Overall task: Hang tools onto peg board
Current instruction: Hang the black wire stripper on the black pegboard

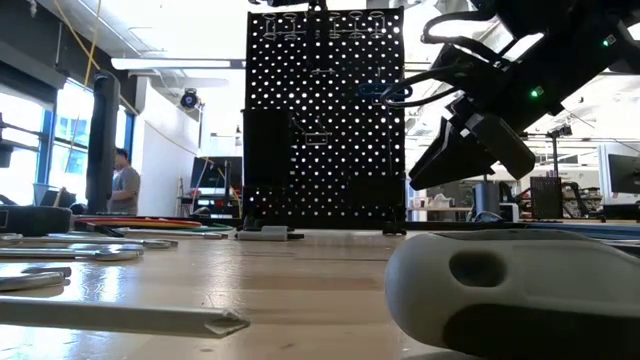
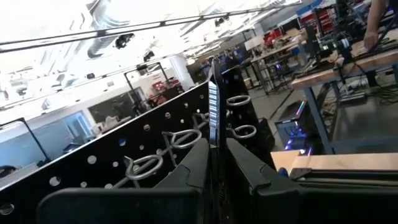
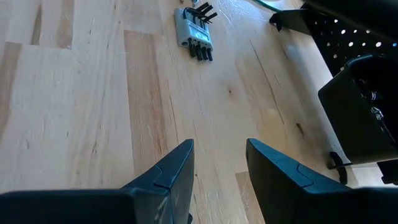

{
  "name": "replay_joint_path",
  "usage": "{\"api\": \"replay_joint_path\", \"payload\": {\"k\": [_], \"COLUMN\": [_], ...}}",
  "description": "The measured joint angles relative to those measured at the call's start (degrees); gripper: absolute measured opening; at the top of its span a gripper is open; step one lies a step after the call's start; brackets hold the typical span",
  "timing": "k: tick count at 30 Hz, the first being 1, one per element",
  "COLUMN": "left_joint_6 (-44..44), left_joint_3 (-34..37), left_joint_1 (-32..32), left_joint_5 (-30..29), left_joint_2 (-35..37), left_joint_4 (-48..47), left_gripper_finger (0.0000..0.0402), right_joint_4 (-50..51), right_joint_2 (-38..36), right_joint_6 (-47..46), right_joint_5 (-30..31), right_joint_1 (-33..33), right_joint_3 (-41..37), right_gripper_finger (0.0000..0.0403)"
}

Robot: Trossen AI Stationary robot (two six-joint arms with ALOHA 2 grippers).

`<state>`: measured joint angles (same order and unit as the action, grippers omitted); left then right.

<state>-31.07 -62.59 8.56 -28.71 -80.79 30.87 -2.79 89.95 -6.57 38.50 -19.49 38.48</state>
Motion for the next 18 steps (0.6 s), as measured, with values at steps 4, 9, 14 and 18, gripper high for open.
{"api": "replay_joint_path", "payload": {"k": [4, 9, 14, 18], "left_joint_6": [-0.1, -2.9, -7.7, -8.2], "left_joint_3": [0.0, -0.1, -0.1, -0.1], "left_joint_1": [0.0, -0.3, -1.5, -1.9], "left_joint_5": [-0.2, -1.7, -4.7, -6.5], "left_joint_2": [-0.4, -3.8, -6.8, -6.8], "left_joint_4": [0.4, 4.6, 11.1, 11.3], "left_gripper_finger": [0.0021, 0.0021, 0.0021, 0.0021], "right_joint_4": [0.0, 0.0, 0.6, 1.7], "right_joint_2": [0.0, 0.0, 0.0, 0.0], "right_joint_6": [0.1, 0.1, -0.9, -1.5], "right_joint_5": [0.0, -0.1, -0.6, -1.3], "right_joint_1": [0.0, 0.0, 0.0, 0.0], "right_joint_3": [0.0, 0.0, 0.0, 0.0], "right_gripper_finger": [0.0142, 0.0142, 0.0142, 0.0142]}}
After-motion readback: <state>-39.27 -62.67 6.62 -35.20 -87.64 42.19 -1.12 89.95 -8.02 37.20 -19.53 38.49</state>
